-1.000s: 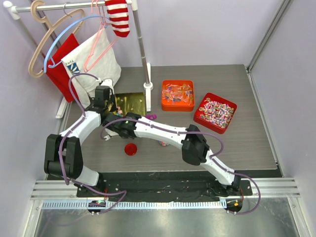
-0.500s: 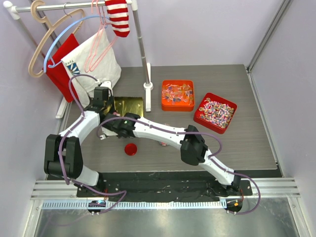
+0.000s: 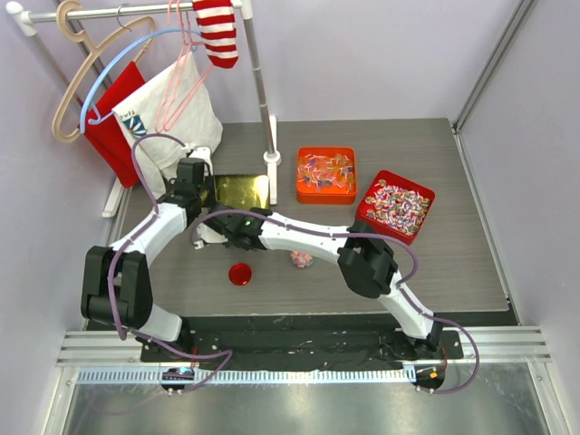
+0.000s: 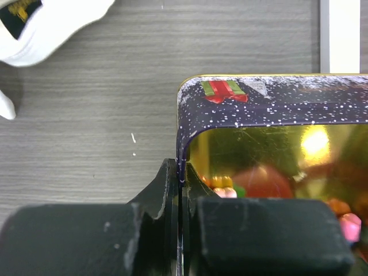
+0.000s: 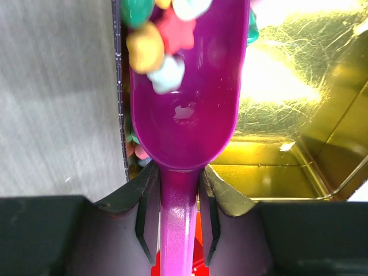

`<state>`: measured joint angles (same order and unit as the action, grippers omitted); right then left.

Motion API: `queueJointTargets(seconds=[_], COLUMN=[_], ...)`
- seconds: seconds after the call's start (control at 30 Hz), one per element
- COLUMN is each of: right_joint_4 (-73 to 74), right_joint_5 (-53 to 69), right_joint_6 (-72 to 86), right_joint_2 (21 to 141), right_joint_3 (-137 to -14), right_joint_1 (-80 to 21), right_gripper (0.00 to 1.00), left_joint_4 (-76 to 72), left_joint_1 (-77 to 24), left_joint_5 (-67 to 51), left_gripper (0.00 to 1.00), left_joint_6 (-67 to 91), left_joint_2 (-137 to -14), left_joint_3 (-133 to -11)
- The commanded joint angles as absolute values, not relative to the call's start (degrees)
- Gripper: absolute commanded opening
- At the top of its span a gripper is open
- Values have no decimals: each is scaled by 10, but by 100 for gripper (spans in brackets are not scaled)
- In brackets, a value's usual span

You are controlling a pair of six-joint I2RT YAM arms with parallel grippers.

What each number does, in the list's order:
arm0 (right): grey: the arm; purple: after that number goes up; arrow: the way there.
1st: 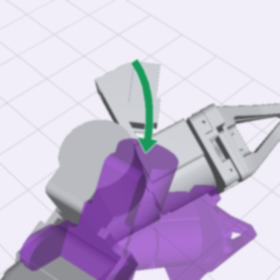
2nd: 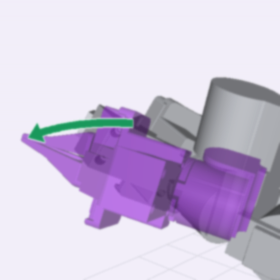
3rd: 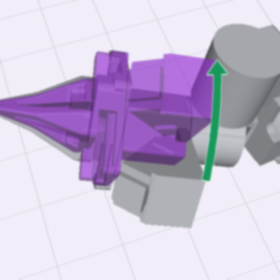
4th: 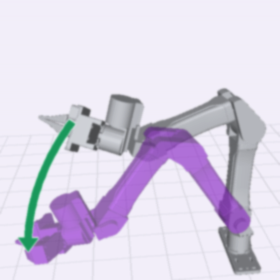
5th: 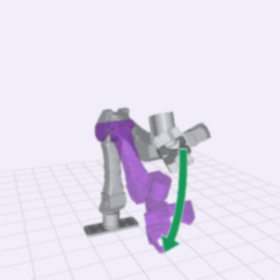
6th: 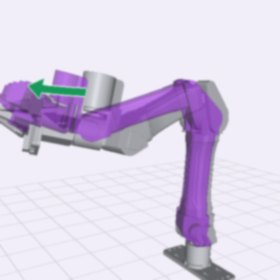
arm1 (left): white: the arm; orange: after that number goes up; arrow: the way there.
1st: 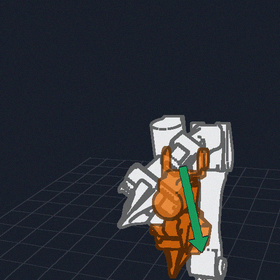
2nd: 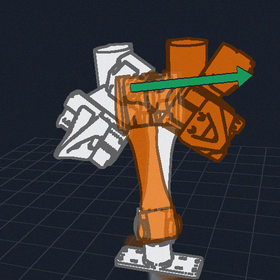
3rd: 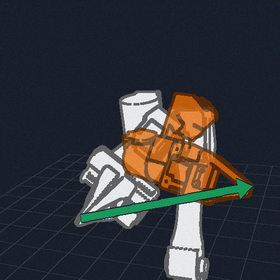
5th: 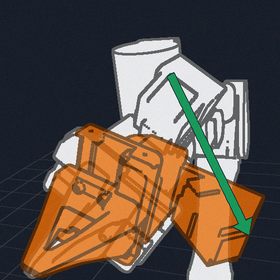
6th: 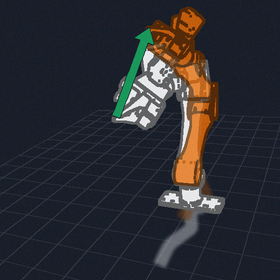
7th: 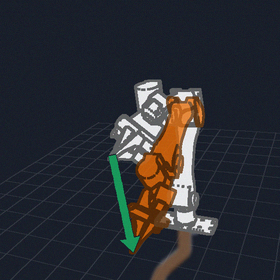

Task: Pack the candies
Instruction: Scoop the fake candies from the storage box.

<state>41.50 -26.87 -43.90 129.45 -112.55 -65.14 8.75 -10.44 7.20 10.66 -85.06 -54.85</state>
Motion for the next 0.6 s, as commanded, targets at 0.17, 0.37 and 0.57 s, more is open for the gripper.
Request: queueJointTargets(seconds=[0.17, 0.37, 0.57], right_joint_4=[365, 406, 410], right_joint_5=[-188, -93, -57], right_joint_6=[-408, -343, -306], right_joint_2=[1241, 1239, 1231], right_joint_3=[-1114, -1145, -1143], right_joint_1=[-641, -611, -583], right_gripper=[1, 1, 1], left_joint_4=[34, 35, 36], left_joint_1=[-107, -107, -106], left_joint_5=[50, 48, 47], left_gripper=[0, 0, 0], left_joint_6=[132, 128, 127], left_joint_2=[-834, -836, -836], left_joint_3=[-589, -588, -587])
